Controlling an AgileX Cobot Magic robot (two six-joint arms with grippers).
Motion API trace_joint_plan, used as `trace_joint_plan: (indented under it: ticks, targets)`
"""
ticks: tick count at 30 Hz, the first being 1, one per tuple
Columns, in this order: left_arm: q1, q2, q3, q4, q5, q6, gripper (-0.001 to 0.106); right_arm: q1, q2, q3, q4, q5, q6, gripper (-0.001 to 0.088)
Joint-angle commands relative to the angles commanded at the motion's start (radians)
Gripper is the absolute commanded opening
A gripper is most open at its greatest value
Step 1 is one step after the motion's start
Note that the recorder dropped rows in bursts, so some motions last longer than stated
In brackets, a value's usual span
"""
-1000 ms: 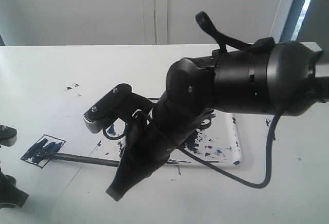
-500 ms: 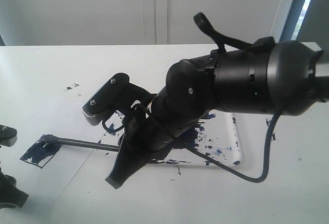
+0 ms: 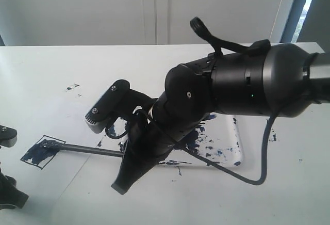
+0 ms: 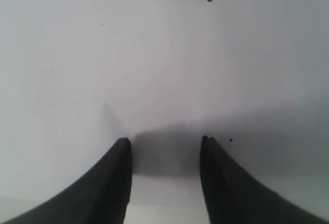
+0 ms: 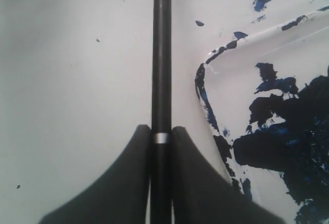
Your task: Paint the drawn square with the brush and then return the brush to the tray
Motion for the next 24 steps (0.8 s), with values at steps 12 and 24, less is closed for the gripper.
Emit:
trace_joint_plan:
  ticks: [12,24]
  targets:
    - [0.0,0.0,0.0,0.0,-0.002,0.0,0.048,0.0,-0.032,-0.01,-0.001,-0.02,0.006,0.0]
    - [0.0,0.0,0.0,0.0,-0.004,0.0,0.048,0.002,0.002,-0.01,0.061,-0.012,-0.014,0.0]
